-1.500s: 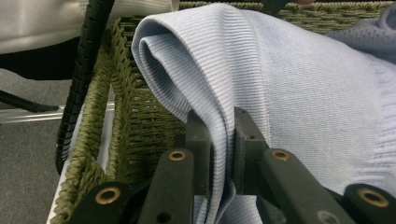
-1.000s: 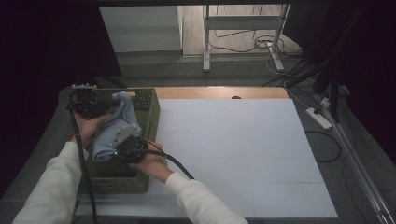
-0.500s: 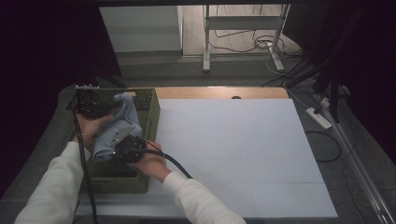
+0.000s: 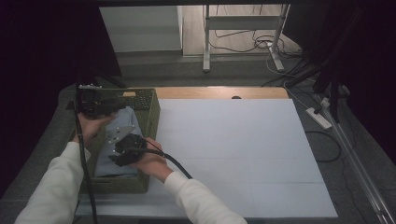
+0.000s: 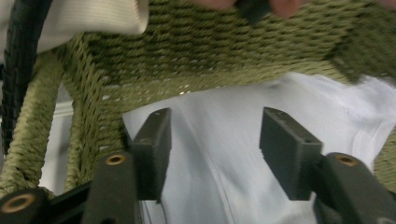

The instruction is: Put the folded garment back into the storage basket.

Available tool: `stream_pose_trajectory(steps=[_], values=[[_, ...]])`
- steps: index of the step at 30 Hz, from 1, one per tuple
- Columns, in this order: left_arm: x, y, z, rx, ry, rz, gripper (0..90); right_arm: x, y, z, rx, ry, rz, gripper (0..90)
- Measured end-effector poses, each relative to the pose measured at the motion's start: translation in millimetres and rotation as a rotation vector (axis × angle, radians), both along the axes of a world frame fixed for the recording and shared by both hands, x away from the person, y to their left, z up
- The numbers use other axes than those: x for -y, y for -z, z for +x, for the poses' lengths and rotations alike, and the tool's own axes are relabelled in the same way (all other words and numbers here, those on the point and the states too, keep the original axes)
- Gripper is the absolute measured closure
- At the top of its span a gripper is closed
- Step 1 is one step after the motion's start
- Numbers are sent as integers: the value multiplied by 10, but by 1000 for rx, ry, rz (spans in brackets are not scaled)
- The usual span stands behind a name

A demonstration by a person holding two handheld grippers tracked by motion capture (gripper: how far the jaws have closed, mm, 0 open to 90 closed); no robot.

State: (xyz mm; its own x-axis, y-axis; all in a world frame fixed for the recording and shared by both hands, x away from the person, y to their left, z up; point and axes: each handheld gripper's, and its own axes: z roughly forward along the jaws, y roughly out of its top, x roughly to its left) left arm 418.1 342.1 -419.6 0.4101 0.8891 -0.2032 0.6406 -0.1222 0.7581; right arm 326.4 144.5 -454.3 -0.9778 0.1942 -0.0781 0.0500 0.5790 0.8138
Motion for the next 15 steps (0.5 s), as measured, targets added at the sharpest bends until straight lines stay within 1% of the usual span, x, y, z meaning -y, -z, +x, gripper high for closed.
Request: stream_pose_trajectory(steps=[4, 7, 9, 14, 15], values=[[16, -27, -16, 2, 15, 3, 330, 105, -63, 28, -3, 14, 39, 426], [23, -39, -29, 0, 24, -4, 333, 187, -87, 43, -5, 22, 49, 429], [26, -48, -44, 0, 28, -9, 336, 251, -91, 54, -14, 22, 62, 432], [28, -63, -85, 2, 41, -16, 347, 371, -99, 73, -27, 30, 70, 434], [28, -63, -85, 2, 41, -16, 348, 371, -99, 73, -27, 30, 70, 434]])
